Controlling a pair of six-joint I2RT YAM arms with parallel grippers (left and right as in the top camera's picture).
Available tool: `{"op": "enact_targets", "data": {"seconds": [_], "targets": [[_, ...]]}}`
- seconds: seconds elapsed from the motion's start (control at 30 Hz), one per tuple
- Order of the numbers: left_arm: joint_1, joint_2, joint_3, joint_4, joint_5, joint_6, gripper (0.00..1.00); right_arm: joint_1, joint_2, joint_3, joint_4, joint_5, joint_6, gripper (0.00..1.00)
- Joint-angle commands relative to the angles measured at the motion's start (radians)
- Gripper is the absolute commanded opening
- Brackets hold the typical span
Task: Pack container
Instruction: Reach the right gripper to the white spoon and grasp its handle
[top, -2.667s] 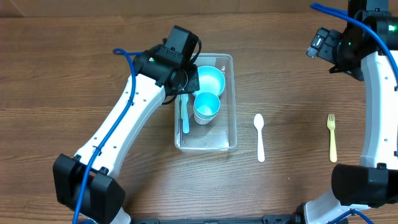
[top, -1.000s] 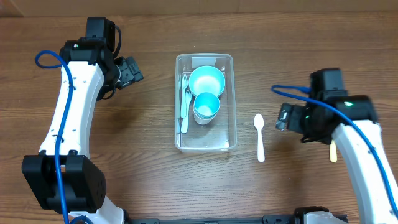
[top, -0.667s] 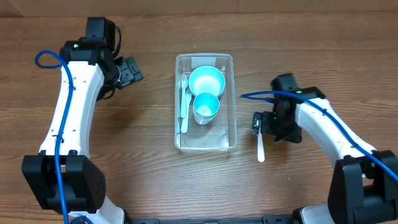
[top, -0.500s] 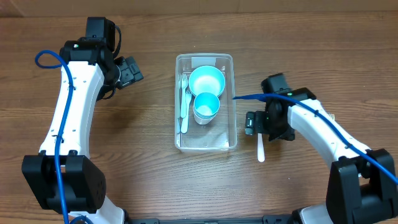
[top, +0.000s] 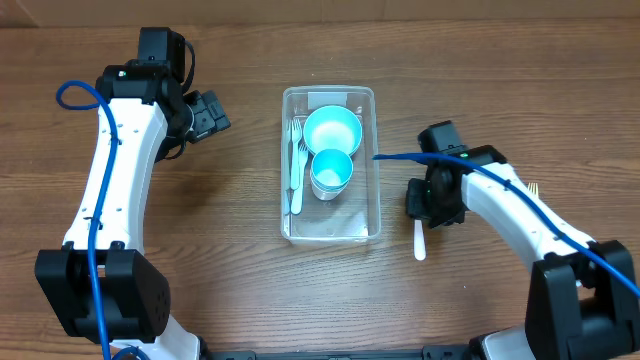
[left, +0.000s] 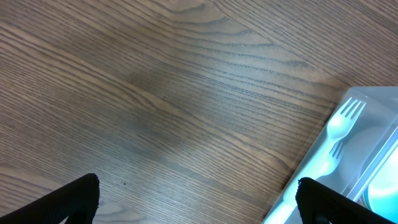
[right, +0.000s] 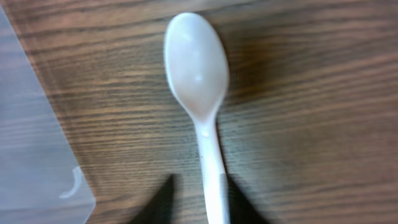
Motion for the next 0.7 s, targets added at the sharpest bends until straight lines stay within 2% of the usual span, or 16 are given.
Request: {"op": "enact_targets", "data": {"seconds": [0.0, 0.17, 0.23, 0.4, 0.5, 0.67], "targets": [[0.001, -0.005, 0.006, 0.003, -0.005, 0.011, 1.00, -0.026, -0.073, -0.003, -0.014, -0.095, -0.011, 0.04], [0.001, -0.005, 0.006, 0.003, -0.005, 0.011, 1.00, -0.026, -0.084, -0.011, 0.000, -0.226, -0.021, 0.04], [0.001, -0.005, 0.006, 0.003, -0.005, 0.011, 1.00, -0.025, -0.084, -0.048, 0.071, -0.306, -0.029, 0.04], [0.001, -0.005, 0.006, 0.003, -0.005, 0.011, 1.00, -0.036, -0.084, -0.136, 0.227, -0.294, -0.055, 0.04], [0.001, -0.005, 0.006, 0.003, -0.005, 0.011, 1.00, -0.037, -0.084, -0.143, 0.256, -0.274, -0.113, 0.04], [0.002, -0.005, 0.006, 0.003, -0.005, 0.011, 1.00, -0.037, -0.083, -0.143, 0.255, -0.233, -0.126, 0.04]]}}
